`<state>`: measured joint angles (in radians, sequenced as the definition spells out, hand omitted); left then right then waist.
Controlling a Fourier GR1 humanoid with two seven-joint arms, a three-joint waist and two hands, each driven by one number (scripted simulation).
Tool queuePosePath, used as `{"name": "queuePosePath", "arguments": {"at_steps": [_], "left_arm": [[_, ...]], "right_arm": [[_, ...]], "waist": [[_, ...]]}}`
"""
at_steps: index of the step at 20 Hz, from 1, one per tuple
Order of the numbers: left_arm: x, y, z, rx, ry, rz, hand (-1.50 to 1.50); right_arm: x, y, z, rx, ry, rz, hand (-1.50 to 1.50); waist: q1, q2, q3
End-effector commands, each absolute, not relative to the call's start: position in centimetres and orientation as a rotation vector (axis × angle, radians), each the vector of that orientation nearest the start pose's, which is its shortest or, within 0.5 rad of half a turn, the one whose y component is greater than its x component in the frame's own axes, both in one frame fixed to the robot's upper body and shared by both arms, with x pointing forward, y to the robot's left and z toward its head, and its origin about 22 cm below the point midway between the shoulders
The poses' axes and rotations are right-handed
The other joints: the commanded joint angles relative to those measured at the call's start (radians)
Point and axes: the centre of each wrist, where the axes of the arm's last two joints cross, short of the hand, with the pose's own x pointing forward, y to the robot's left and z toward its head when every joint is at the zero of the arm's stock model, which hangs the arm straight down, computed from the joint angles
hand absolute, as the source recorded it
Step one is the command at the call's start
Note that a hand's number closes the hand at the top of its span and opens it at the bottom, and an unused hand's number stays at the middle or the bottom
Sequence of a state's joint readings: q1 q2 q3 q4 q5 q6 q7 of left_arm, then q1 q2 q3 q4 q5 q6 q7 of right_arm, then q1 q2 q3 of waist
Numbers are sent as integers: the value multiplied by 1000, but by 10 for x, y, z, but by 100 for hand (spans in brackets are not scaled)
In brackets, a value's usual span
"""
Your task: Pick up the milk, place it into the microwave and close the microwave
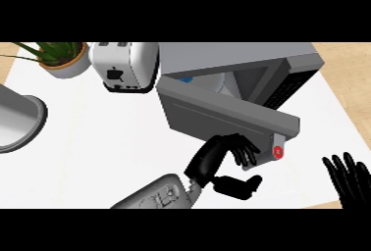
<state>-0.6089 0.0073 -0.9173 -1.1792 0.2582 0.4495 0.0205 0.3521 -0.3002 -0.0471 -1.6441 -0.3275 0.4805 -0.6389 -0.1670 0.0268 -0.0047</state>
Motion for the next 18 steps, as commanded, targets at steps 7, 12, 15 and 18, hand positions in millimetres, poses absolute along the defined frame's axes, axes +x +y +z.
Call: {"name": "queuePosePath", "arguments": {"at_steps": [7,12,15,18], "left_arm": [[309,0,48,-180,-1715,-385,150],[329,5,61,-206,-1728,-271,150],[338,4,66,-195,-1734,-236,150],[346,4,70,-202,-1746,-232,150]], "right_arm": [[152,-329,9,501,-2003,132,-150],[148,-332,20,568,-1991,184,-150],[152,-327,26,594,-1987,181,-150],[153,-330,34,593,-2000,186,-150]], "waist": [[-67,21,-1],[-110,34,-2],[-123,40,-1],[-142,47,0]]}}
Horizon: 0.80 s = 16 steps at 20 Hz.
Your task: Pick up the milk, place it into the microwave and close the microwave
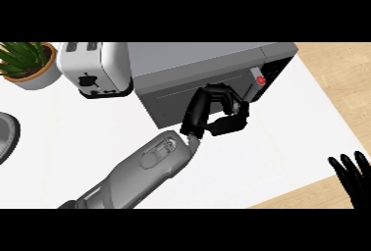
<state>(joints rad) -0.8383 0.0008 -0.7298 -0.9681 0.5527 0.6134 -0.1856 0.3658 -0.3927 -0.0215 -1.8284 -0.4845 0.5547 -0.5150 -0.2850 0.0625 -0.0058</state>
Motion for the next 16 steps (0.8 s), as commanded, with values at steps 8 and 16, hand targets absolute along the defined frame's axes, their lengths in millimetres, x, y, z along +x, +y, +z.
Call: {"name": "queuePosePath", "arguments": {"at_steps": [8,16], "left_arm": [[349,8,64,-186,-1767,-169,150],[350,9,60,-191,-1790,-144,150]], "right_arm": [[150,-334,44,624,-2001,185,-150],[151,-335,55,675,-1992,212,-150]], "waist": [[-46,12,3],[-48,22,2]]}}
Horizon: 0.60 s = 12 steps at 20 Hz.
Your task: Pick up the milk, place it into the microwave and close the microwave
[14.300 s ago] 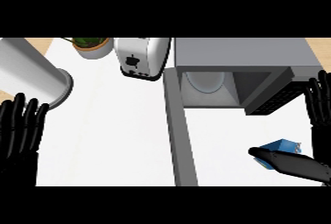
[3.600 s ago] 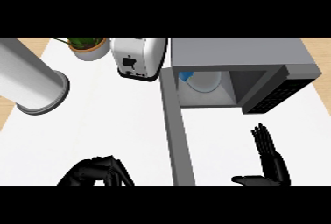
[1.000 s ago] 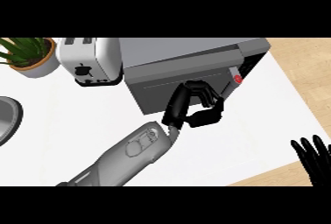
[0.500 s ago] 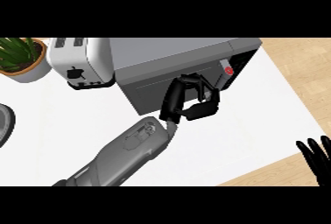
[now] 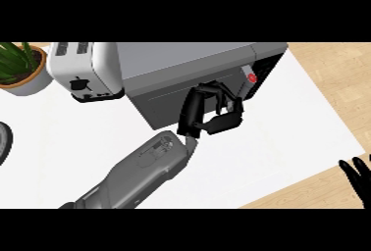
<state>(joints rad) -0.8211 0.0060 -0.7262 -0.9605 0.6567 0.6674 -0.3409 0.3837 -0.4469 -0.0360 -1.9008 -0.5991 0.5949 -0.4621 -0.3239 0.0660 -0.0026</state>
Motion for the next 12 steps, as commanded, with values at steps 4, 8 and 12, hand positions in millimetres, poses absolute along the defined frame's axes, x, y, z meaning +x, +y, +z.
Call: {"name": "queuePosePath", "arguments": {"at_steps": [4,8,12], "left_arm": [[352,9,63,-188,-1804,-125,150],[353,9,63,-180,-1800,-106,150],[353,9,61,-180,-1801,-98,150]], "right_arm": [[149,-338,62,688,-1996,226,-150],[150,-343,68,667,-2026,236,-150],[150,-344,73,684,-2017,242,-150]], "waist": [[-22,14,-1],[-33,14,2],[-33,20,2]]}}
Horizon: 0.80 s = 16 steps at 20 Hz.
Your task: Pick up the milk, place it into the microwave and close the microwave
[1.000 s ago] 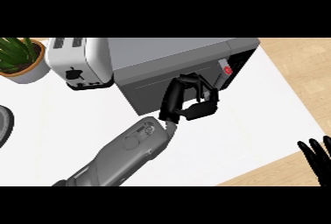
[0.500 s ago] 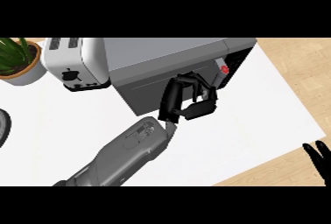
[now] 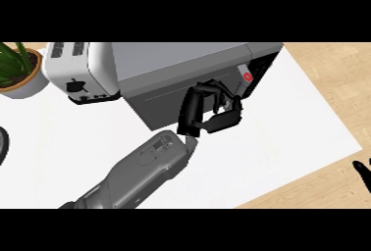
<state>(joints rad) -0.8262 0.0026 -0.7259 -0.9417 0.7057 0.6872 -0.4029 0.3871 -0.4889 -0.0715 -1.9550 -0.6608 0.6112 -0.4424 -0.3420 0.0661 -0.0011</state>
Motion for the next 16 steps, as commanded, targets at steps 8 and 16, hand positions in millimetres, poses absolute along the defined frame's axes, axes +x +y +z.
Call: {"name": "queuePosePath", "arguments": {"at_steps": [8,16], "left_arm": [[354,10,58,-172,-1827,-89,150],[356,9,60,-185,-1829,-85,150]], "right_arm": [[144,-341,72,743,-1995,198,-150],[142,-347,80,767,-1988,221,-150]], "waist": [[-13,25,0],[-13,20,2]]}}
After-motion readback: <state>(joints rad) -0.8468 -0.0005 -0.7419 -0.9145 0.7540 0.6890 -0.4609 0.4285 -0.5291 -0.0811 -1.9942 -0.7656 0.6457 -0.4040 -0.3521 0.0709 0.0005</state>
